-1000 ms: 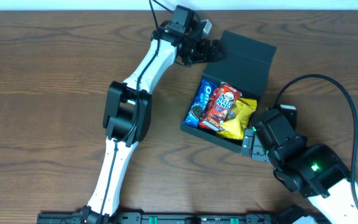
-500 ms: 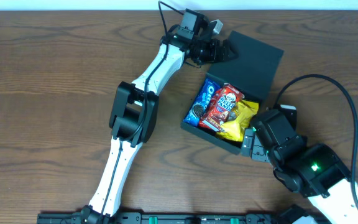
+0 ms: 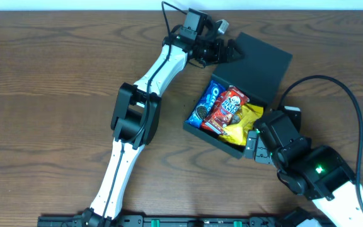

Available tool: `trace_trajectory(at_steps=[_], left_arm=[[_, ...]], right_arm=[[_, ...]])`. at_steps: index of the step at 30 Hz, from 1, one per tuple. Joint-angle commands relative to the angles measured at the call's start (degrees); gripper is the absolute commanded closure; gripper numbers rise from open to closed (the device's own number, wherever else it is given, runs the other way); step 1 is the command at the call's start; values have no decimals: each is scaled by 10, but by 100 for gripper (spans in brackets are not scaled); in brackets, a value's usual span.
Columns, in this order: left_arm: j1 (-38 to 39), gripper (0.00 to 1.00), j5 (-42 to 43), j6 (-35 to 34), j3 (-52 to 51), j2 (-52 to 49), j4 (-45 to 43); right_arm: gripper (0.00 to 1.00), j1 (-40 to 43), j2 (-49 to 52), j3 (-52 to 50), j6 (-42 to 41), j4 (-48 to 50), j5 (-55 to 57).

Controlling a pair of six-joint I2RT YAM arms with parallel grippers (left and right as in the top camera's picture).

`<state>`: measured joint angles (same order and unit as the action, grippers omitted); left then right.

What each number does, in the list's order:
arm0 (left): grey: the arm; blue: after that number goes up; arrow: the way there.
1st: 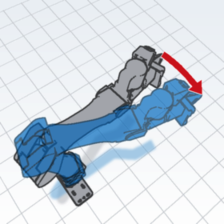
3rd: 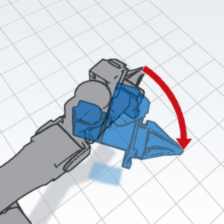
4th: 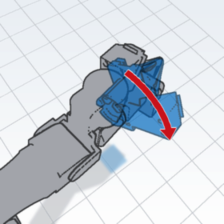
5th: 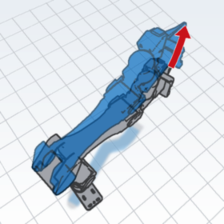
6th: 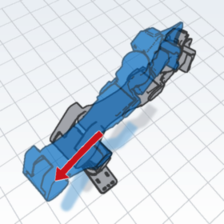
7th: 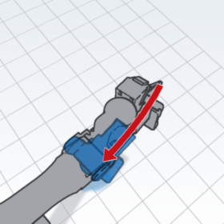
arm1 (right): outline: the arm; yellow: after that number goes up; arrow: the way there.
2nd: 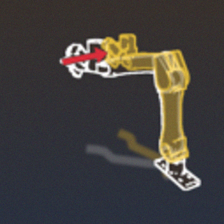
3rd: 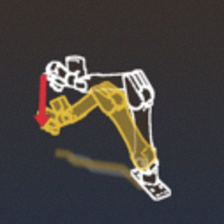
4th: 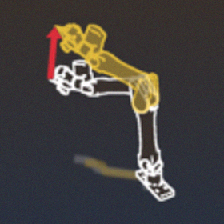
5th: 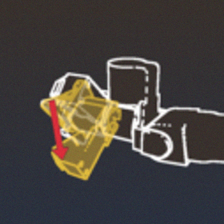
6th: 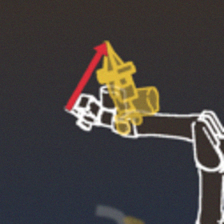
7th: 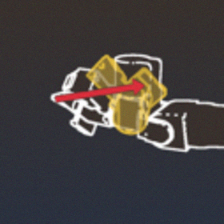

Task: Pack container
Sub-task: 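Swing the lid down over the snacks with the left gripper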

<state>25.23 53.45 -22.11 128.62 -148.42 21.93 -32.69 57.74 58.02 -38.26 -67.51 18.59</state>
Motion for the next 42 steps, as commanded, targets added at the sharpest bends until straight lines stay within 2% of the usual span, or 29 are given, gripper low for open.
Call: trace_trajectory(at_steps=[1, 10, 17, 19, 21, 25, 27, 38, 42], left_arm=[[-4, 4, 77, 2, 11, -3, -20], [-19, 4, 157, 0, 32, -2, -26], [-26, 4, 227, 41, 36, 13, -23], [-26, 4, 226, 45, 36, 19, -12], [-24, 4, 223, 77, 36, 26, 19], [-15, 4, 157, 182, 36, 56, 128], [-9, 4, 135, 213, 36, 72, 163], [9, 4, 154, 239, 36, 99, 178], [8, 4, 148, 275, 36, 119, 226]], right_arm=[[1, 5, -1, 6, 6, 0, 4], [1, 5, -1, 6, 6, 0, 4], [1, 5, -1, 6, 6, 0, 4], [1, 5, -1, 6, 6, 0, 4], [1, 5, -1, 6, 6, 0, 4], [1, 5, -1, 6, 6, 0, 4], [1, 5, -1, 6, 6, 0, 4], [1, 5, -1, 6, 6, 0, 4], [1, 5, -1, 6, 6, 0, 4]])
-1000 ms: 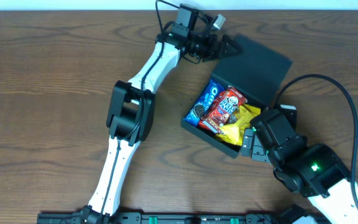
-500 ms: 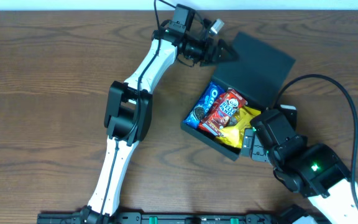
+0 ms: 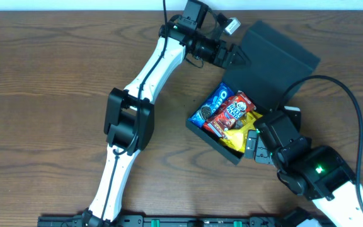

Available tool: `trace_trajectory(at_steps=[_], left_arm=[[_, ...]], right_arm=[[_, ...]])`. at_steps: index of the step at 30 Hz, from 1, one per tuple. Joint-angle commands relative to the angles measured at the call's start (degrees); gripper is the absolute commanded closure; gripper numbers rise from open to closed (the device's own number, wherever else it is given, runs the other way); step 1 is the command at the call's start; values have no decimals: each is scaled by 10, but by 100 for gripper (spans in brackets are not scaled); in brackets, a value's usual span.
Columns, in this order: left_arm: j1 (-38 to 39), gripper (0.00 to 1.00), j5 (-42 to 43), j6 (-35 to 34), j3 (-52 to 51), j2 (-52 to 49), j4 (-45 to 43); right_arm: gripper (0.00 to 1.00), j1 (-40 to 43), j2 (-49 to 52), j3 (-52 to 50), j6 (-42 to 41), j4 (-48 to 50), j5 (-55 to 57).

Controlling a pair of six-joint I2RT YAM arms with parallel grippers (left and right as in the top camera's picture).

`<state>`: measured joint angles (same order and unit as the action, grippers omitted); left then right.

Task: Pack container
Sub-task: 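Swing the lid down over the snacks with the left gripper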

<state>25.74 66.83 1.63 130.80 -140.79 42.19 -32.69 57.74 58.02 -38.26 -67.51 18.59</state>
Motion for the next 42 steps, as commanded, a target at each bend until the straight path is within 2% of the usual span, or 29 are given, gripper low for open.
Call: trace_trajectory(at_steps=[1, 6, 12, 20, 24, 30, 37, 42], left_arm=[[3, 4, 6, 55, 14, 50, 44], [3, 4, -38, 117, 14, 87, 131], [3, 4, -89, 145, 14, 114, 200], [5, 4, -168, 242, 13, 159, 372], [6, 4, -235, 241, 13, 189, 408], [6, 4, -289, 233, 13, 251, 429], [6, 4, -414, 133, 13, 284, 397], [5, 5, -424, 102, 13, 301, 358]], right_arm=[[1, 5, -1, 6, 6, 0, 4], [1, 5, -1, 6, 6, 0, 4], [1, 5, -1, 6, 6, 0, 4], [1, 5, -1, 6, 6, 0, 4], [1, 5, -1, 6, 6, 0, 4], [1, 5, -1, 6, 6, 0, 4], [1, 5, -1, 6, 6, 0, 4], [1, 5, -1, 6, 6, 0, 4]])
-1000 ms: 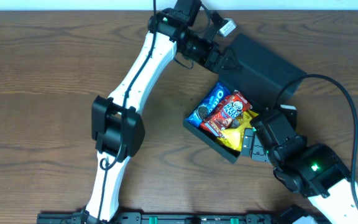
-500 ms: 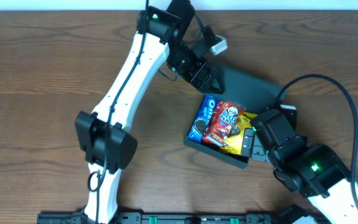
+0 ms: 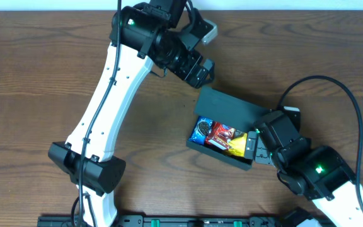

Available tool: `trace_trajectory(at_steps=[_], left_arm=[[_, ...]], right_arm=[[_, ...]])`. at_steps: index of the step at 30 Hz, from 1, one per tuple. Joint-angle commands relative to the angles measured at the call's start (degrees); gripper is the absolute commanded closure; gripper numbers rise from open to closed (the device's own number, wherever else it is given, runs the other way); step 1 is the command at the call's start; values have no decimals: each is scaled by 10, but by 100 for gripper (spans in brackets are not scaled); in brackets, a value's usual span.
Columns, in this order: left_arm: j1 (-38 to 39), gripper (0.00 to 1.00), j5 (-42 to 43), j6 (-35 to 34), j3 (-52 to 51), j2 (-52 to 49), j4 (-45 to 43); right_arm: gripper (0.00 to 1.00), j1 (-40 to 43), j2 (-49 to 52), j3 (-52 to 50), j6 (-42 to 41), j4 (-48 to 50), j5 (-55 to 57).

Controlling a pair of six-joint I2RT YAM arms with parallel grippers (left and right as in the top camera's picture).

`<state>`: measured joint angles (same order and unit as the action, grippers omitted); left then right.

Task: Pack container
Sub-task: 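Swing the lid down over the snacks with the left gripper, then press the lid down onto the box with the left gripper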

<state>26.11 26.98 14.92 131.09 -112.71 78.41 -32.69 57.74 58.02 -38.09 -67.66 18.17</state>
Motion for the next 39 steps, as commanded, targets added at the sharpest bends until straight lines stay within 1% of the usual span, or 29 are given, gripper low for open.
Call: trace_trajectory(at_steps=[1, 4, 17, 19, 24, 27, 29, 33, 39], left_arm=[[2, 5, -26, -40, 10, 22, -7], [2, 5, -26, -54, 10, 24, -6], [2, 5, -37, -53, 10, 24, -19], [2, 4, -50, -56, 10, 25, -15], [2, 5, -121, -64, 10, 40, 16], [2, 5, -125, -64, 10, 55, 19], [2, 4, -126, -64, 10, 68, 21], [1, 5, -162, -64, 10, 86, 48], [1, 5, -167, -64, 10, 88, 73]], right_arm=[[1, 5, -1, 6, 5, 2, 9], [1, 5, -1, 6, 5, 2, 9], [1, 5, -1, 6, 5, 2, 9], [1, 5, -1, 6, 5, 2, 9], [1, 5, -1, 6, 5, 2, 11], [1, 5, -1, 6, 29, -1, 13], [1, 5, -1, 6, 28, -3, 9], [1, 4, -3, 6, 45, -16, -33], [1, 3, -30, 24, 57, -17, -70]])
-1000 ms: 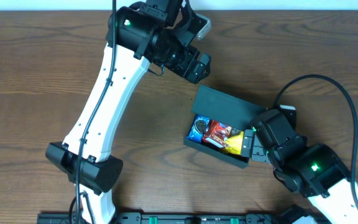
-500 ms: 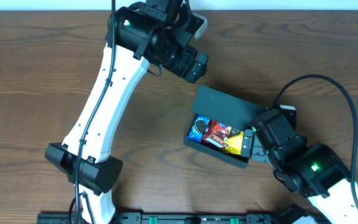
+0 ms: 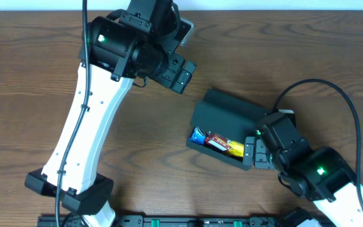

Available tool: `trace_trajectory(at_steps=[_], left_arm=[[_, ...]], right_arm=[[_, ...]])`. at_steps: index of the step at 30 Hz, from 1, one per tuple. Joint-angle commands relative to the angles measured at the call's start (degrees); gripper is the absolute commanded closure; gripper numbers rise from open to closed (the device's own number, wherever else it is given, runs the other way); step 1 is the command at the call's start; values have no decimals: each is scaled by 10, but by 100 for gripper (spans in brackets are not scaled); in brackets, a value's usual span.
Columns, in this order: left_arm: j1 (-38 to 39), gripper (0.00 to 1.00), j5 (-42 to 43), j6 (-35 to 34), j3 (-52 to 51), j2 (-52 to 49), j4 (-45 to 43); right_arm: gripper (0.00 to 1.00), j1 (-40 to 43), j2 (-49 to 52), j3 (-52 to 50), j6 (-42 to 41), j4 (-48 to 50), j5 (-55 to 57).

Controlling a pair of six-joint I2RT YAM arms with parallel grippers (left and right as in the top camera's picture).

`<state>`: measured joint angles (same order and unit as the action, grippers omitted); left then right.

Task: Pack container
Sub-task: 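Press the lid down onto the box with the left gripper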

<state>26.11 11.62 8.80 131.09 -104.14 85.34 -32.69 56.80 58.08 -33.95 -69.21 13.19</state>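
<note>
The black box [image 3: 214, 152] lies at centre right with its hinged lid [image 3: 229, 112] lowered most of the way over it. Through the front gap show a blue cookie pack [image 3: 198, 135], a red snack bag [image 3: 218, 141] and a yellow bag [image 3: 234, 149]. My left gripper [image 3: 180, 72] hangs up and to the left of the lid, apart from it, with its fingers spread and nothing between them. At the box's right near corner my right gripper [image 3: 250, 153] is clamped on the wall.
The brown wooden table [image 3: 30, 94] carries nothing else. My left arm [image 3: 84, 120] runs from the near edge up across the left half. The right arm's body [image 3: 314, 173] and its cable [image 3: 333, 88] fill the near right corner.
The lid has dropped lower over the box, hiding more of the snacks. My left gripper has drawn back to the left, away from the lid. The right gripper stays at the corner.
At first the lid lay flat open behind the box, my left gripper at its far edge. Then the lid stood raised in that gripper. Then it was tipped over the snacks with the gripper just above. Now it lies nearly closed, with the left gripper clear of it.
</note>
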Motion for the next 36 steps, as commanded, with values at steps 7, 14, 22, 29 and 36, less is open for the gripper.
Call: trace_trajectory(at_steps=[7, 14, 22, 29, 36], left_arm=[[1, 5, -32, -3, -4, 2, 27], [-4, 5, -32, -3, -127, 2, -19], [-31, 5, 19, 19, -310, 2, -148], [-21, 4, 20, -21, -365, 2, -203], [15, 5, 54, -24, -365, 2, -205]], right_arm=[[1, 3, -95, 51, 21, -51, -19], [1, 4, -104, 44, 4, -108, -6], [1, 4, -103, -23, -98, -85, 16], [1, 4, -103, -122, -150, 0, 14], [1, 4, -82, -180, -153, 63, 14]])
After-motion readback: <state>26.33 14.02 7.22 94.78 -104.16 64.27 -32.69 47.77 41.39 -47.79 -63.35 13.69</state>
